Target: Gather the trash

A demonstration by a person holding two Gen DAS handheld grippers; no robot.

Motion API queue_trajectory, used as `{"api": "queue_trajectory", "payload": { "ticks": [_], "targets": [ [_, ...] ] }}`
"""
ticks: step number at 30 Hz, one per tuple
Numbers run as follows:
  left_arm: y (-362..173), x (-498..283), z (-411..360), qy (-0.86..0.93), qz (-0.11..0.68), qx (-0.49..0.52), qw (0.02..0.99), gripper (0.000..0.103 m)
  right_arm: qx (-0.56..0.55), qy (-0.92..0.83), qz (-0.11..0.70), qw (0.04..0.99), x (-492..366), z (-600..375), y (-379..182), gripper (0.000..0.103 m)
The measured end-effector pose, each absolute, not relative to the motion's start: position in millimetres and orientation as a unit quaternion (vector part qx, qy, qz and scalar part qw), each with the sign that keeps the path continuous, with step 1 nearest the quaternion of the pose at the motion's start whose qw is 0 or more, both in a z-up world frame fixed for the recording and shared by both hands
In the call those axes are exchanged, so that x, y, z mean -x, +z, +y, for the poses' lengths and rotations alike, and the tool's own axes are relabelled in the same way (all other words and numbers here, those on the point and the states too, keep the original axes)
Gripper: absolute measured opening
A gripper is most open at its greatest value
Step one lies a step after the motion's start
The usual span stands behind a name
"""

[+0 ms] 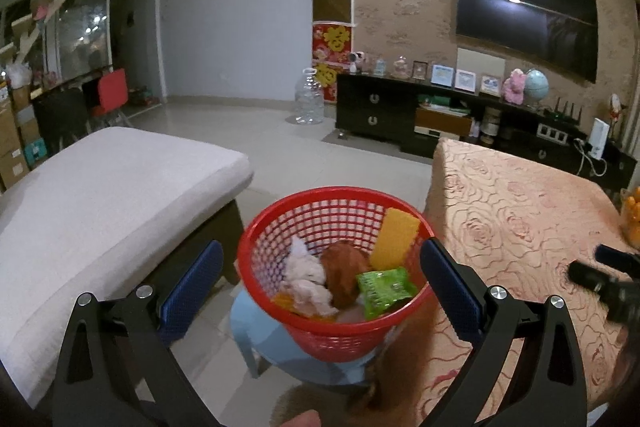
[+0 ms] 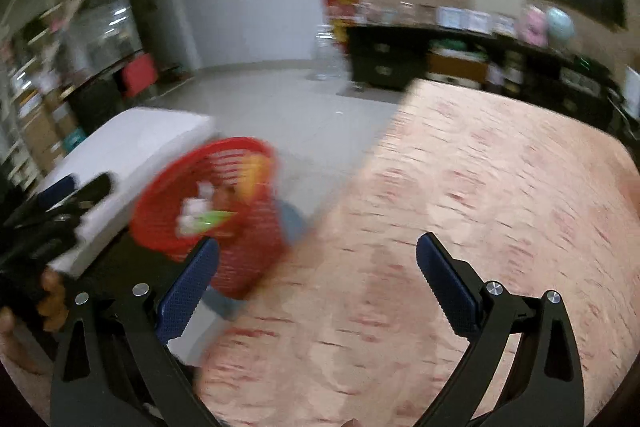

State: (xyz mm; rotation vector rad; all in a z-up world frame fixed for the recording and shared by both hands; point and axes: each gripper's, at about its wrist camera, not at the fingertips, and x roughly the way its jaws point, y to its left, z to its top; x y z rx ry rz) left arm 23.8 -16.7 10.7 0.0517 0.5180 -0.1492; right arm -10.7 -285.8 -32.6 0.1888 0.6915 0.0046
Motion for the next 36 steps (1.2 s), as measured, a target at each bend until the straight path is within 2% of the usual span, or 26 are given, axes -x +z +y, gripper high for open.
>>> {"api": "queue_trajectory", "payload": {
  "ticks": [8,12,14,21,29,36],
  "targets": [
    [10.6,-23.9,-39.2,-0.104,0.268,-0.026,0.957,0.095,-0.171,-0.276,0.407,0.854,53.6,-529.1,-96.4,0.096],
    [3.3,-28.8,-45.0,-0.116,0.294,-0.029,0.948,0.095,-0.193,-0.35,0.432,0.809,88.1,-613.4,-130.4,0.096],
    [2.8,-29.4,-47.1,-0.114,0.292,-0.031,0.949,0.095,-0.199,-0.358,0.419,0.81,105.6,-637.5,-140.3,0.096],
    [8.0,-31.9,-34.9,-0.109,0.291,-0.009,0.95,0.095,-0.188,-0.354,0.41,0.819,121.2,-641.0,-143.8,0.097],
    [35.0,-23.0,17.9,-0.035,0.223,0.014,0.974,0.095,-0.187,-0.355,0.411,0.819,126.7,-638.3,-146.3,0.097],
    [30.4,-30.6,40.2,-0.027,0.239,0.032,0.97,0.095,-0.188,-0.355,0.411,0.818,123.7,-642.5,-144.7,0.097]
  ]
}}
